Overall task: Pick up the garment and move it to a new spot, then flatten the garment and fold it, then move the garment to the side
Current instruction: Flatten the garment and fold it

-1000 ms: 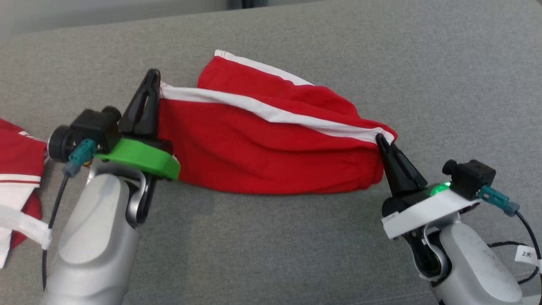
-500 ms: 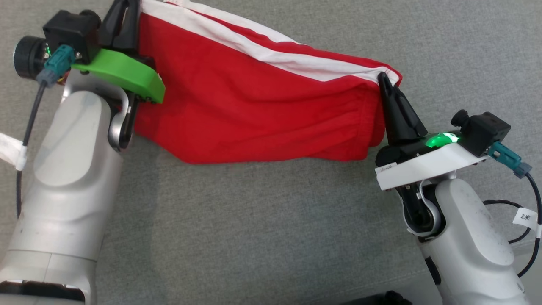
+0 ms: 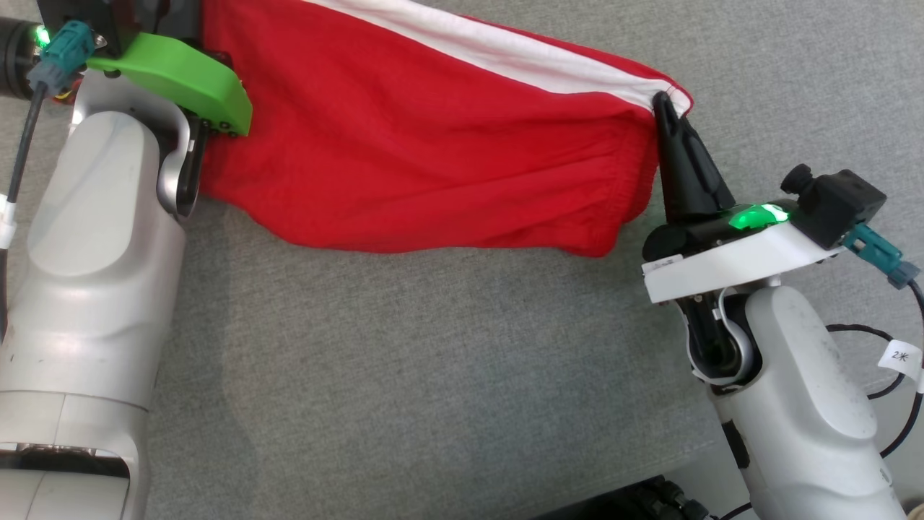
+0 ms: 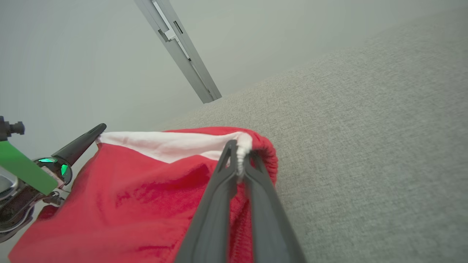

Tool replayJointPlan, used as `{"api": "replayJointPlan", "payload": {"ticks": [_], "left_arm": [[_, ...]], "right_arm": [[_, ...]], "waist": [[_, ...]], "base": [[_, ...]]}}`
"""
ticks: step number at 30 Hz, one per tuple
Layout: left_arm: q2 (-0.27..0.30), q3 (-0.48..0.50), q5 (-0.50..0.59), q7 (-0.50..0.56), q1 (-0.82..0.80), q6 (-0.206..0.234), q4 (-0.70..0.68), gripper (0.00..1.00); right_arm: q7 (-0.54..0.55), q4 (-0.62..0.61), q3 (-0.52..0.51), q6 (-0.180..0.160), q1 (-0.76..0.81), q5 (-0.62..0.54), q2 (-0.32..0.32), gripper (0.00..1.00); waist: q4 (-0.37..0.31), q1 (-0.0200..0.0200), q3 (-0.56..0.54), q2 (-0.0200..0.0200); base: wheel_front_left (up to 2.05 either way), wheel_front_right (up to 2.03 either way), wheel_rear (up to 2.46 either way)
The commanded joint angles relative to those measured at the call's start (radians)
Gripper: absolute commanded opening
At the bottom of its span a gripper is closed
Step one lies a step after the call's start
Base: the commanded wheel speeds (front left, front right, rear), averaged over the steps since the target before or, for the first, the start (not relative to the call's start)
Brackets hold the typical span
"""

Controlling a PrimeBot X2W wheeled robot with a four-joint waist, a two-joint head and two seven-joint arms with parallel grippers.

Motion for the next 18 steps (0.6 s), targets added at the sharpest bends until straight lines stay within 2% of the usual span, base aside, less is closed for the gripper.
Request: {"api": "replayJointPlan", "payload": {"ticks": [1, 2, 3, 4, 12, 18], "left_arm": [[0.005, 0.004, 0.006, -0.001, -0.002, 0.003, 0.01, 0.0], [0.005, 0.006, 0.007, -0.001, 0.002, 0.003, 0.017, 0.34], [0.003, 0.013, 0.009, -0.001, 0.007, 0.003, 0.023, 1.0], [0.001, 0.02, 0.01, -0.001, 0.011, 0.003, 0.026, 1.0], [-0.021, 0.065, -0.022, -0.001, 0.111, 0.003, 0.025, 1.0], [-0.033, 0.008, -0.103, 0.002, 0.198, 0.003, 0.136, 1.0]], "right_arm": [[-0.005, 0.01, 0.007, -0.001, 0.003, -0.001, -0.002, 0.0], [-0.005, 0.015, 0.01, -0.001, 0.004, -0.004, -0.002, 0.12], [-0.005, 0.019, 0.01, -0.001, 0.006, -0.006, -0.003, 0.49], [-0.005, 0.022, 0.011, -0.001, 0.009, -0.008, -0.003, 1.0], [-0.005, 0.05, -0.032, -0.001, 0.056, -0.057, -0.002, 1.0], [-0.005, 0.066, -0.084, -0.001, 0.11, -0.108, -0.002, 1.0]], "waist": [[0.001, -0.0001, -0.004, 0.0], [0.001, -0.0001, -0.006, 0.0], [0.003, -0.0001, -0.01, 0.0], [0.004, -0.0001, -0.012, 0.0], [0.023, -0.0001, -0.078, 0.0], [0.037, -0.0001, -0.141, 0.0]], "base": [[0.0, 0.0, 0.0], [0.0, 0.0, 0.0], [0.0, 0.0, 0.0], [0.0, 0.0, 0.0], [0.0, 0.0, 0.0], [0.0, 0.0, 0.0]]}}
